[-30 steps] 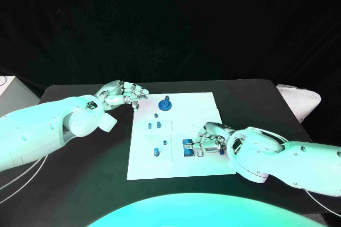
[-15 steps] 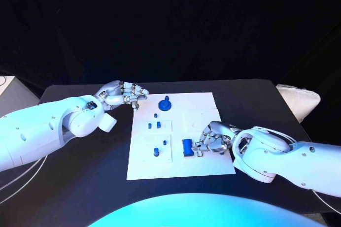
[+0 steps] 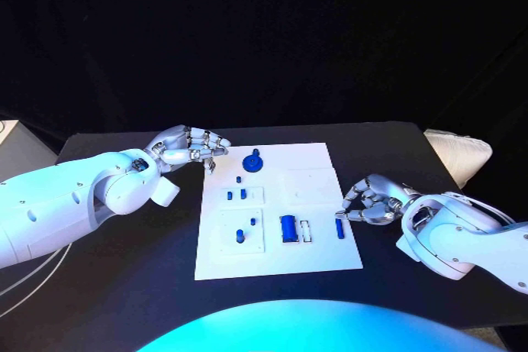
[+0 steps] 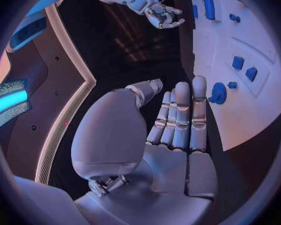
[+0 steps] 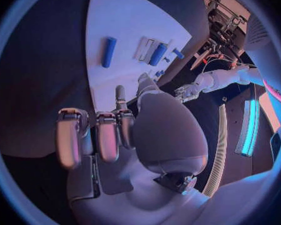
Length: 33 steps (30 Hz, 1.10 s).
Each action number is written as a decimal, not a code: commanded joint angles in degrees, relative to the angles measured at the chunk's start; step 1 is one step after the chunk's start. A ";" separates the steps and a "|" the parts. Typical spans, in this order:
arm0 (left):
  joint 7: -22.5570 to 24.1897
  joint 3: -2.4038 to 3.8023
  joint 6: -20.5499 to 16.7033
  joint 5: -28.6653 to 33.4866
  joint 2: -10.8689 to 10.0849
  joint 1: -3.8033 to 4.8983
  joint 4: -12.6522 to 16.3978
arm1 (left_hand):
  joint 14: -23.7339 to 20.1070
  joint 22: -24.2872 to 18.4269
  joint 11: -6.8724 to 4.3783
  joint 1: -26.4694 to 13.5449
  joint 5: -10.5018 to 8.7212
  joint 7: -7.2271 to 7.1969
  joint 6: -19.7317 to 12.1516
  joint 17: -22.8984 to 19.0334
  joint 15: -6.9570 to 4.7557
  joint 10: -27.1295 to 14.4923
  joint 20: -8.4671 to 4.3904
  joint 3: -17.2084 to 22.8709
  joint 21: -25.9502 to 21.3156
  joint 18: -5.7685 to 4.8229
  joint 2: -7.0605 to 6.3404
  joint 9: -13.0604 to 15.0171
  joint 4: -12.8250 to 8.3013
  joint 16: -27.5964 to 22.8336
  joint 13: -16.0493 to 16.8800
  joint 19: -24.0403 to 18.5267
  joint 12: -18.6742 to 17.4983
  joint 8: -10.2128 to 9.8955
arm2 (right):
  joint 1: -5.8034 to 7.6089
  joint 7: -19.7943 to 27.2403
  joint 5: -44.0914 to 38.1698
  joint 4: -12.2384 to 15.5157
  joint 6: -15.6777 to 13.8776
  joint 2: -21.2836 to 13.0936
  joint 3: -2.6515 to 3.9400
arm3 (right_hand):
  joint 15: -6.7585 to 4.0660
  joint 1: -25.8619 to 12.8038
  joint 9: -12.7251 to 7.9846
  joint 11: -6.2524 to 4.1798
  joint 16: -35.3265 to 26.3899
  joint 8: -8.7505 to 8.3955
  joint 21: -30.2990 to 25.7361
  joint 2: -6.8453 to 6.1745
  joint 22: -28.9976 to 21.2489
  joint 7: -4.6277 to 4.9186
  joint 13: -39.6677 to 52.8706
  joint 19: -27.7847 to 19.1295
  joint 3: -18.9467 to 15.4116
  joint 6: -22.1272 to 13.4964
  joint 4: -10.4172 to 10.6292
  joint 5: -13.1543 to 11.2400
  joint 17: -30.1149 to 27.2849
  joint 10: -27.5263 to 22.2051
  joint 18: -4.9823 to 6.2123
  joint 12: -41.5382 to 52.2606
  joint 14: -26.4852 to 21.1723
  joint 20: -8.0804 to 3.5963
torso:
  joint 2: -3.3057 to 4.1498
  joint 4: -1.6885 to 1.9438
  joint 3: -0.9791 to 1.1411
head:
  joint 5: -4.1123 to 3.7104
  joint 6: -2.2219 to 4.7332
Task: Assemble the parts on the task board
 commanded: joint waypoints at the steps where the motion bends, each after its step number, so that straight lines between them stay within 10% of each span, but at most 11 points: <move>1: 1.47 0.03 1.79 0.90 0.12 0.00 0.29 | -0.13 -0.10 0.08 -0.52 0.32 0.52 -0.40 -0.08 0.32 -0.51 0.28 -0.01 -0.31 0.39 0.11 -0.07 -0.10 -0.20 -0.08 -0.06 -0.19 0.31 | -0.41 1.20 -2.73 -0.46 -1.08 -0.81 -0.05 | 0.47 0.24 0.03 0.35 -0.17 0.08 -0.40 -0.24 13.20 0.02 10.70 4.38 -0.57 0.36 0.07 0.12 10.60 2.10 0.54 -0.46 4.91 0.52 | 0.06 0.03 0.07 | -0.31 0.00; 33: 1.21 0.00 1.85 0.98 -0.03 -0.01 0.36 | -0.16 -0.12 0.07 -0.58 0.33 0.51 -0.41 -0.08 0.33 -0.51 0.30 -0.02 -0.35 0.39 0.13 -0.08 -0.07 -0.21 -0.09 -0.08 -0.19 0.33 | -5.22 -6.99 -10.09 -3.83 3.57 4.05 -0.24 | -0.16 -1.29 0.54 -0.46 0.23 1.87 1.01 0.83 13.56 -0.97 10.96 4.71 -1.77 2.58 0.07 -0.25 11.44 2.34 0.30 0.02 5.12 0.18 | 0.10 0.14 0.05 | -0.34 0.00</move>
